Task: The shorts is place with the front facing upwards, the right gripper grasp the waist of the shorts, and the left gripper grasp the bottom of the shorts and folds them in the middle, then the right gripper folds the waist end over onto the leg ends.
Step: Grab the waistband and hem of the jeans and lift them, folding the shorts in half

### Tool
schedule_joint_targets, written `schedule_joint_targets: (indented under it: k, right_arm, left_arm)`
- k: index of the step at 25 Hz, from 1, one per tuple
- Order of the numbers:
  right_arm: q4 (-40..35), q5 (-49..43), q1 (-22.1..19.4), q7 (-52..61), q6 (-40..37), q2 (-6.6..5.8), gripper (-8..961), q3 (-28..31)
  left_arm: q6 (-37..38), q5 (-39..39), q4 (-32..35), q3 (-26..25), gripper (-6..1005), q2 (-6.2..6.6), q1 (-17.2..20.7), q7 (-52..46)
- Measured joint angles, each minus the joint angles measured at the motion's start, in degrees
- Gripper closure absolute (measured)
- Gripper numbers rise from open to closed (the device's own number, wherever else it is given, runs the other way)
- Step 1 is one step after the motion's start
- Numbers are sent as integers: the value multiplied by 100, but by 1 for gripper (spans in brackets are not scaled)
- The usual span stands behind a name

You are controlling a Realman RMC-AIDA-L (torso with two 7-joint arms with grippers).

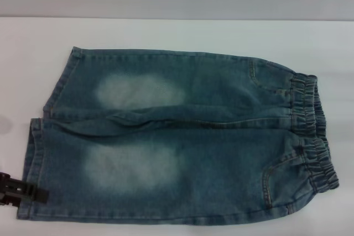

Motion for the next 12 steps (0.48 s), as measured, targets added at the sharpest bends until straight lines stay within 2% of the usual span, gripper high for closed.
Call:
schedule_joint_targets:
  k: [10,12]
  right_arm:
    - [4,9,-33,0,6,0,441,0]
    - [4,20,-36,0,6,0,441,0]
  left_arm:
    - [-2,119,31,17,312,-56,-11,26]
    - [-11,163,77,14,394,-63,-16,24]
